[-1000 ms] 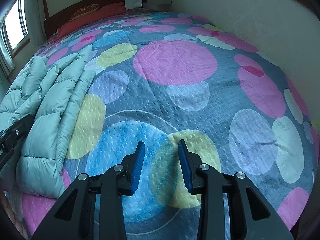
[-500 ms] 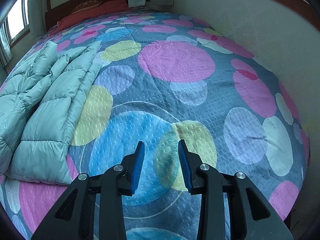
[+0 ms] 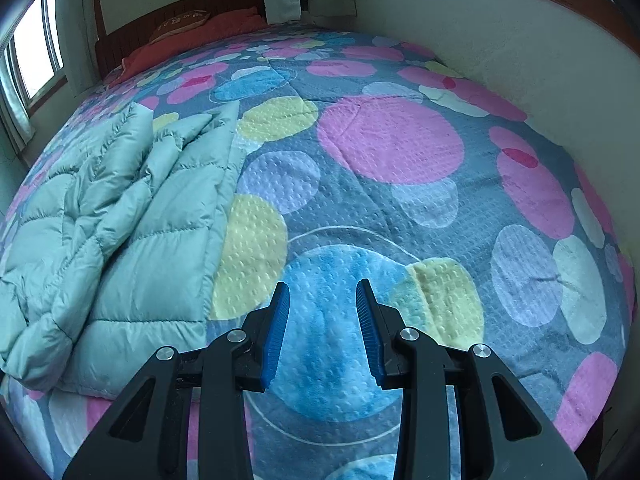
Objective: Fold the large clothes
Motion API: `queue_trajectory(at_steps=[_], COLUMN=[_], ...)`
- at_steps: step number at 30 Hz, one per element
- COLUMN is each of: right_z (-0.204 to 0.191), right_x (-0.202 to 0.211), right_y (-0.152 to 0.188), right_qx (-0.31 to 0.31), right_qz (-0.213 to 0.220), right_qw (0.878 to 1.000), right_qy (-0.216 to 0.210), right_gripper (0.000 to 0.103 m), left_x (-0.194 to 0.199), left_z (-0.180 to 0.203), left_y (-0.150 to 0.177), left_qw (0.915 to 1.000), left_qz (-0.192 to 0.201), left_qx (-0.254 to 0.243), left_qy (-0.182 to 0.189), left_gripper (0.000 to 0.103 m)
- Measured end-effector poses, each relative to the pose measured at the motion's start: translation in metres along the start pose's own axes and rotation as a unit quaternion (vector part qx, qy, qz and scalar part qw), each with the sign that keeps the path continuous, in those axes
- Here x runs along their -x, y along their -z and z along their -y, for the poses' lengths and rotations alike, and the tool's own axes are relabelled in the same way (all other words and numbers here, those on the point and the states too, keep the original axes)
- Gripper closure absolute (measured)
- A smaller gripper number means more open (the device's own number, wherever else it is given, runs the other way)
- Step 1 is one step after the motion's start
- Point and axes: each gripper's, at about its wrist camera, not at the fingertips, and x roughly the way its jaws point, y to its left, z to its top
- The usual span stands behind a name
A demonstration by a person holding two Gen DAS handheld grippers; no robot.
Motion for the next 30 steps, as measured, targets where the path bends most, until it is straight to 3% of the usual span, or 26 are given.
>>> queue_trajectory(at_steps=[4,7,8,9,10,13,17,22,26,28,30], right_z=[-0.004,-0.004,-0.004,-0.006,-0.007,-0.014,-0.028,-0.043,-0.056,-0.060,-0.062], right_x=[0.000,-0.001,-0.002,-0.002,-0.002,-0.002,-0.011,-0.038,-0.051,-0.055,-0.058], right_y=[-0.011,-0.019,-0.022,-0.025,-0.027,-0.037,-0.052,-0.066,-0.073,-0.075,-0.077], right_qx=[-0.051,-0.111,-0.132,-0.146,-0.158,-0.186,-0.200,-0.207,-0.183,-0.171,-0.163], right_qz=[0.005,0.012,0.014,0.016,0.021,0.035,0.030,-0.011,-0.026,-0.031,-0.035], right_qw=[0.997,0.987,0.981,0.977,0.973,0.959,0.943,0.925,0.929,0.933,0.932], right_qy=[-0.054,-0.118,-0.138,-0.153,-0.167,-0.210,-0.264,-0.320,-0.321,-0.317,-0.320], right_gripper=[0.067,0.067,0.065,0.051,0.046,0.043,0.043,0.043,0.043,0.059,0.083], left_x=[-0.012,-0.023,-0.026,-0.030,-0.032,-0.041,-0.056,-0.069,-0.074,-0.075,-0.077], left_z=[-0.001,0.002,0.003,0.005,0.006,0.009,0.015,0.026,0.028,0.028,0.032], left_y=[-0.004,-0.007,-0.008,-0.010,-0.012,-0.017,-0.025,-0.030,-0.032,-0.032,-0.032], left_qw=[0.9989,0.9978,0.9975,0.9970,0.9965,0.9954,0.9941,0.9940,0.9944,0.9943,0.9942], left_qz=[-0.019,-0.032,-0.036,-0.040,-0.042,-0.047,-0.056,-0.072,-0.074,-0.077,-0.079], left_qx=[0.027,0.035,0.036,0.038,0.041,0.049,0.055,0.038,0.031,0.031,0.026], left_qy=[0.034,0.046,0.049,0.054,0.059,0.068,0.075,0.073,0.068,0.067,0.068], left_gripper=[0.051,0.051,0.051,0.051,0.050,0.050,0.050,0.045,0.045,0.045,0.045])
